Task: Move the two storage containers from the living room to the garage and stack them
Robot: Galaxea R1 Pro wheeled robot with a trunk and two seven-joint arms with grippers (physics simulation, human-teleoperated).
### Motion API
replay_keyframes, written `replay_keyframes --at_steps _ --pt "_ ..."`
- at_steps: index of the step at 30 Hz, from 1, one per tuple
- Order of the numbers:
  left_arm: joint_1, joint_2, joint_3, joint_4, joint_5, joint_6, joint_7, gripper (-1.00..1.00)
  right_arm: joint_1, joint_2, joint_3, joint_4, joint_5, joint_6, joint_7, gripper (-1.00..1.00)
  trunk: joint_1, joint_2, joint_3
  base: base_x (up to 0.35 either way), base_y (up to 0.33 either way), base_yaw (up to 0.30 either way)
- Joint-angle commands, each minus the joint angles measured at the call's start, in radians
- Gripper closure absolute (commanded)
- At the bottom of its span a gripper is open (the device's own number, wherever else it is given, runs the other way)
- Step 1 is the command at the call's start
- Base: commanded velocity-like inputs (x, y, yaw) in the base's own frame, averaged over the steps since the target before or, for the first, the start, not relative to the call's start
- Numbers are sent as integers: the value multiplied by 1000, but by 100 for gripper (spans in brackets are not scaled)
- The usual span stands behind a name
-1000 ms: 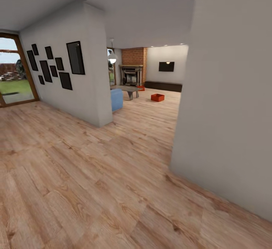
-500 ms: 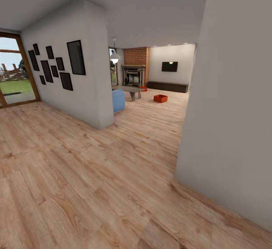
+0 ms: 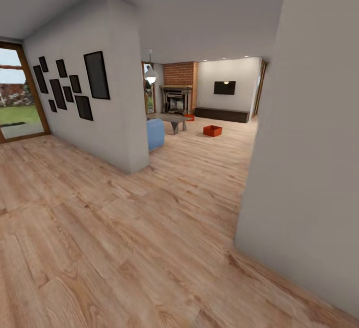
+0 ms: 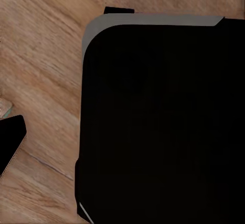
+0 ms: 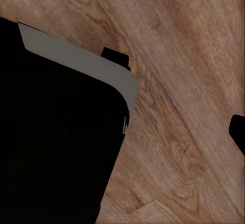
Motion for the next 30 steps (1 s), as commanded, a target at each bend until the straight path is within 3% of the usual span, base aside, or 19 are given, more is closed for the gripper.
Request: replay_keyframes --at_steps 1,30 --pt "0 0 0 0 8 -2 -1 -100 -1 1 8 3 -8 -6 0 -100 1 0 -1 322 0 0" --pt "0 0 0 -1 9 -3 -1 -100 -1 1 8 3 -15 -6 0 -100 1 0 -1 322 0 0"
